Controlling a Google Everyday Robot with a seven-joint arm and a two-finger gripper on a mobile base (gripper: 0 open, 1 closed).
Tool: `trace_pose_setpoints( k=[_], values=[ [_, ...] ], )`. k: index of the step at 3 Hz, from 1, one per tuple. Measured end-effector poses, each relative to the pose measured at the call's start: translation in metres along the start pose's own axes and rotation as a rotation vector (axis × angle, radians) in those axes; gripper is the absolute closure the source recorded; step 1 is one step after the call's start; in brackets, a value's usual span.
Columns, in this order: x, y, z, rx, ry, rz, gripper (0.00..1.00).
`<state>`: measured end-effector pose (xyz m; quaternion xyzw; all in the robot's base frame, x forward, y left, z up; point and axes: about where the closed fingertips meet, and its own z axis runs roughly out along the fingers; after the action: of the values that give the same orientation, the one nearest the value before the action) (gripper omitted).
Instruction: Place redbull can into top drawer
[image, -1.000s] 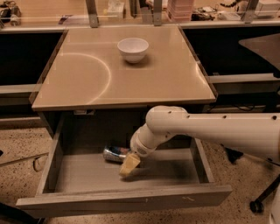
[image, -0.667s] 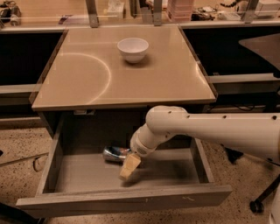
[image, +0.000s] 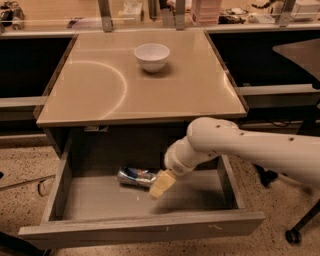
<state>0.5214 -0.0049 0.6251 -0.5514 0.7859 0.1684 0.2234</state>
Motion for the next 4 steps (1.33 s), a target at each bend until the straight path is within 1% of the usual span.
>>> trace_pose_setpoints(
  k=[1,2,3,4],
  values=[
    [0.015,-0.016,-0.052,0.1,-0.008,0.044,0.0],
    [0.019,-0.029,-0.1,0.195,-0.012,0.06,0.0],
    [0.012,-0.033,-0.142,0.278,0.001,0.051,0.0],
    [-0.008,-0.034,-0.178,0.353,0.007,0.013,0.0]
  ],
)
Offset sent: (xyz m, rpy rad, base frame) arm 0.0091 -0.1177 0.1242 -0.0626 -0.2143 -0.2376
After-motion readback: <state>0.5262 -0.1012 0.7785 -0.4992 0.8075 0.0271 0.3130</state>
